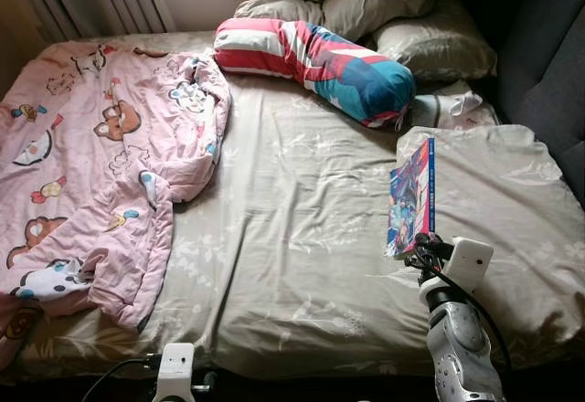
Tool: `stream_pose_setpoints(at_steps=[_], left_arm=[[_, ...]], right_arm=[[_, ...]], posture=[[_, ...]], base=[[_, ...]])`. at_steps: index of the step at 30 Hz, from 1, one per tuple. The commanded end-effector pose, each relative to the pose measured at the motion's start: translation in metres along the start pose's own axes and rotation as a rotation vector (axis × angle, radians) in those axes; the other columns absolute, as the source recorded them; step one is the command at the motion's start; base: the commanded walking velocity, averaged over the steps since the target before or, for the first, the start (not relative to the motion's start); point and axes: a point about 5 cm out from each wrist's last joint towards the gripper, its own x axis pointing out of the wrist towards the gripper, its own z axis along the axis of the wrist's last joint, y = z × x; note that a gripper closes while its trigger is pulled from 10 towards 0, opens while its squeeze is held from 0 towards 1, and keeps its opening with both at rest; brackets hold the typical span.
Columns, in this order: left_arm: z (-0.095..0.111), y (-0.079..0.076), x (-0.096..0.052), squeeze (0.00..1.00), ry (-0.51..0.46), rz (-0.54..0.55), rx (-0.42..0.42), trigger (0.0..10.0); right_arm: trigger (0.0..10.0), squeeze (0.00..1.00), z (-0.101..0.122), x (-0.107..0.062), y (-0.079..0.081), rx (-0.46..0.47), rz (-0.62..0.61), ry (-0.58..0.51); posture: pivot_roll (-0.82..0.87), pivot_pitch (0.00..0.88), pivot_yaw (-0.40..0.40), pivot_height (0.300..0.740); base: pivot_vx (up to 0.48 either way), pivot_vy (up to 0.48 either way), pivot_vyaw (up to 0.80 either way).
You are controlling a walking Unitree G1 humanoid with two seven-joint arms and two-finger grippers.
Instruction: Clean up the room
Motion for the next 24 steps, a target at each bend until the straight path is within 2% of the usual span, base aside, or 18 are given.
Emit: stream_pose_setpoints(at_steps=[1, 3, 21, 24], left_arm=[[-0.0062, 0.0020, -0.0020, 0.00, 0.020, 0.008, 0.008, 10.0], [-0.0061, 0.0017, -0.0019, 0.00, 0.020, 0.007, 0.009, 10.0], [-0.0091, 0.0011, -0.0030, 0.00, 0.027, -0.002, 0.017, 10.0], [-0.0097, 0.0009, -0.0033, 0.00, 0.027, -0.004, 0.020, 10.0]], right_arm=[[10.0, 0.00, 0.0094, 0.0014, 0.0037, -0.003, 0.016, -0.046], [10.0, 0.00, 0.0095, 0.0014, 0.0035, -0.003, 0.015, -0.047], [10.0, 0.00, 0.0103, 0.0019, 0.0070, -0.012, 0.030, -0.054], [10.0, 0.00, 0.0099, 0.0021, 0.0087, -0.035, 0.044, -0.053]], posture=[[-0.12, 0.175, 0.052, 0.740], [-0.12, 0.175, 0.052, 0.740], [-0.12, 0.161, 0.052, 0.740], [-0.11, 0.161, 0.051, 0.740]], base=[[0.000, 0.000, -0.73], [0.000, 0.000, -0.73], [0.000, 0.000, 0.00], [0.000, -0.259, 0.00]])
